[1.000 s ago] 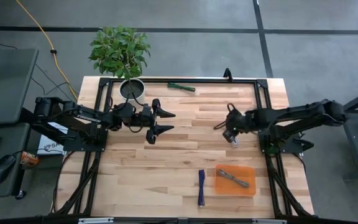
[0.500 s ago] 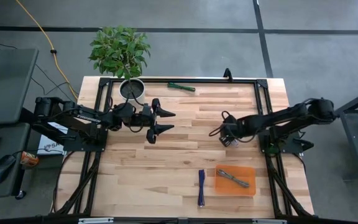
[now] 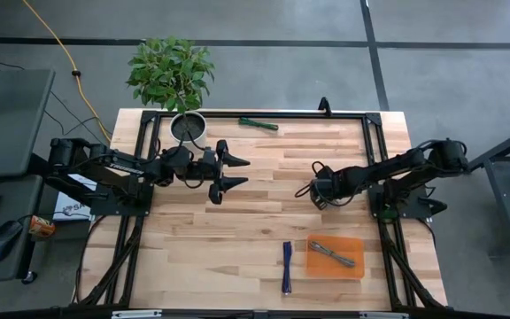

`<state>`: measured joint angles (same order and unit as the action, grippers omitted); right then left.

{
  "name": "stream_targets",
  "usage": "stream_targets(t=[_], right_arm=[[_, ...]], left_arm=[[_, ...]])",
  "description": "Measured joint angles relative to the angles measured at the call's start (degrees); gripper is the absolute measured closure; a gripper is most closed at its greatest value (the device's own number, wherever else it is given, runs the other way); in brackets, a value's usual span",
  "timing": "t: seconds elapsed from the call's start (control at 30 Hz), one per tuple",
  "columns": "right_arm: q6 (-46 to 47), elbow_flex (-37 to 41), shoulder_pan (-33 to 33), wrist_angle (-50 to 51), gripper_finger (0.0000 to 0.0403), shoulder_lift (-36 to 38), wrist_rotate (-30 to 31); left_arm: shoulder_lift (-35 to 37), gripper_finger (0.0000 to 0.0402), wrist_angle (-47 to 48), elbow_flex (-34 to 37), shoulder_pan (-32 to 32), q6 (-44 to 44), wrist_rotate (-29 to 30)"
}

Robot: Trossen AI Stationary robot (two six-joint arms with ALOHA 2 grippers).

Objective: Pick and place USB-C Cables
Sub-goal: Put the white charger cable into the orange bin

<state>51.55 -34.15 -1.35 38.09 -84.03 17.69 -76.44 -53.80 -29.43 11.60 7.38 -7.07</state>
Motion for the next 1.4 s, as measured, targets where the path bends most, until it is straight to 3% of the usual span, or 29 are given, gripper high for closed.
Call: stream_targets(t=[0.17, 0.4, 0.5, 0.67, 0.9, 1.03, 1.2, 1.4], right_arm=[[-1.8, 0.2, 0.0, -0.1, 0.0281, 0.5, 0.1], [-9.0, -0.8, -0.6, 2.1, 0.0382, 3.9, 1.4], [-10.8, -2.1, -3.2, 1.4, 0.038, 9.0, 3.2], [-10.0, -1.9, -13.0, -1.0, 0.0381, 20.1, 8.9], [-15.9, 2.8, -31.6, -23.5, 0.0389, 29.9, 9.3], [-15.5, 3.7, -40.1, -29.6, 0.0389, 27.3, 9.4], [-6.8, 1.1, -45.9, -27.8, 0.0389, 19.7, 8.5], [6.3, -8.1, -48.0, -8.9, 0.0389, 8.2, 1.7]], left_arm=[[0.0, 0.0172, 0.0, 0.0, -0.1, 0.0, 0.0], [0.0, 0.0172, 0.0, 0.0, 0.0, 0.0, 0.4], [0.0, 0.0172, 0.0, 0.0, 0.0, 0.0, 0.4], [0.0, 0.0172, 0.0, 0.0, 0.0, 0.0, 0.4], [0.0, 0.0172, 0.0, 0.0, 0.0, 0.0, 0.4], [0.0, 0.0172, 0.0, 0.0, 0.0, 0.0, 0.5], [0.0, 0.0172, 0.0, 0.0, 0.0, 0.0, 2.3], [0.0, 0.0172, 0.0, 0.0, 0.0, 0.0, 2.6]])
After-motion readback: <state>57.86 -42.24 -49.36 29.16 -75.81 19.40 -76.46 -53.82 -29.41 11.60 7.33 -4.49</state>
